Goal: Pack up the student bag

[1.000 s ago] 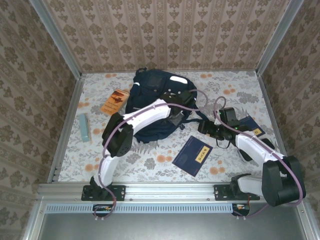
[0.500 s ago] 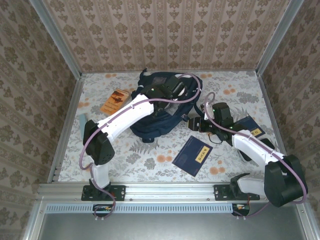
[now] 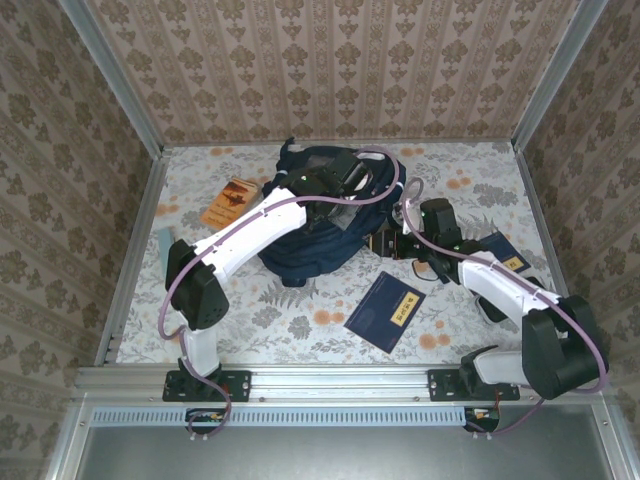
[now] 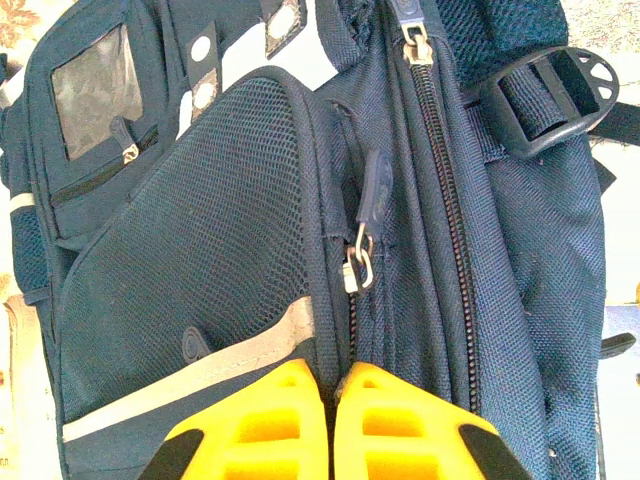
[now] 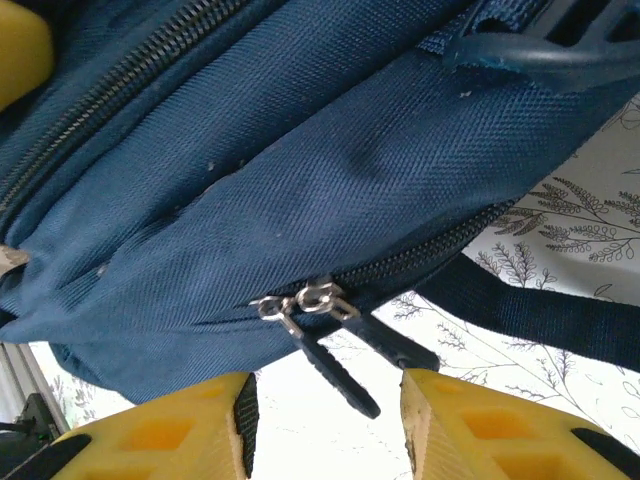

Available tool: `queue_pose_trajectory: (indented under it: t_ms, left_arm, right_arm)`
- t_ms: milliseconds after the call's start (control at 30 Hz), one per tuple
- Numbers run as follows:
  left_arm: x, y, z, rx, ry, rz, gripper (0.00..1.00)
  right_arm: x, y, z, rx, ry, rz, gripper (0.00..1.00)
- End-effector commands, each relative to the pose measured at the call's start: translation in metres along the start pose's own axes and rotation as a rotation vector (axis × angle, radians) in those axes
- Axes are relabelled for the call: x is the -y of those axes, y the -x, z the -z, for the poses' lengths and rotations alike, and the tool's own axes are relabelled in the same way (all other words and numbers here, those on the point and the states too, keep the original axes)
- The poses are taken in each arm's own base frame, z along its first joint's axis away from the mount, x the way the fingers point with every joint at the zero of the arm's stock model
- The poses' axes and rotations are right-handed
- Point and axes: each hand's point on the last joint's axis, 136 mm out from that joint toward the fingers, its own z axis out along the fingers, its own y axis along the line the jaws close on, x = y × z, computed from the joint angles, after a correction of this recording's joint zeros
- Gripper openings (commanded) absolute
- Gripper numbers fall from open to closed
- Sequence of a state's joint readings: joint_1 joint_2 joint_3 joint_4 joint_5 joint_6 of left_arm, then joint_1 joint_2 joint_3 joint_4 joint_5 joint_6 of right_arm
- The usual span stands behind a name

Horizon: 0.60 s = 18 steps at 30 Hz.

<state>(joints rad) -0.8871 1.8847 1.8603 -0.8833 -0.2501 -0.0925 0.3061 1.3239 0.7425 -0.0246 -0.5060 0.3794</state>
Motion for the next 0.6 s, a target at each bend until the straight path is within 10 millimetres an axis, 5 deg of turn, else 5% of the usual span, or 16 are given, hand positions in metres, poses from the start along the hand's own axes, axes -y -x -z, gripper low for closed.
queue_pose_trajectory:
  t_ms: [0,233,567]
  left_arm:
    - [-0.009,0.036,0.023,0.144,0.0,0.047,0.0]
    - [-0.009,0.038,0.024,0.15,0.0,0.055,0.0]
    - [-0.01,0.041,0.023,0.153,0.0,0.058,0.0]
  right_arm:
    - [-0.007,0.01,-0.007,0.001,0.031,0.047,0.44]
    - [-0.018,0.003,-0.011,-0.031,0.091,0.065,0.39]
    - [0.003,-0.008,-0.026,-0.074,0.003,0.07,0.45]
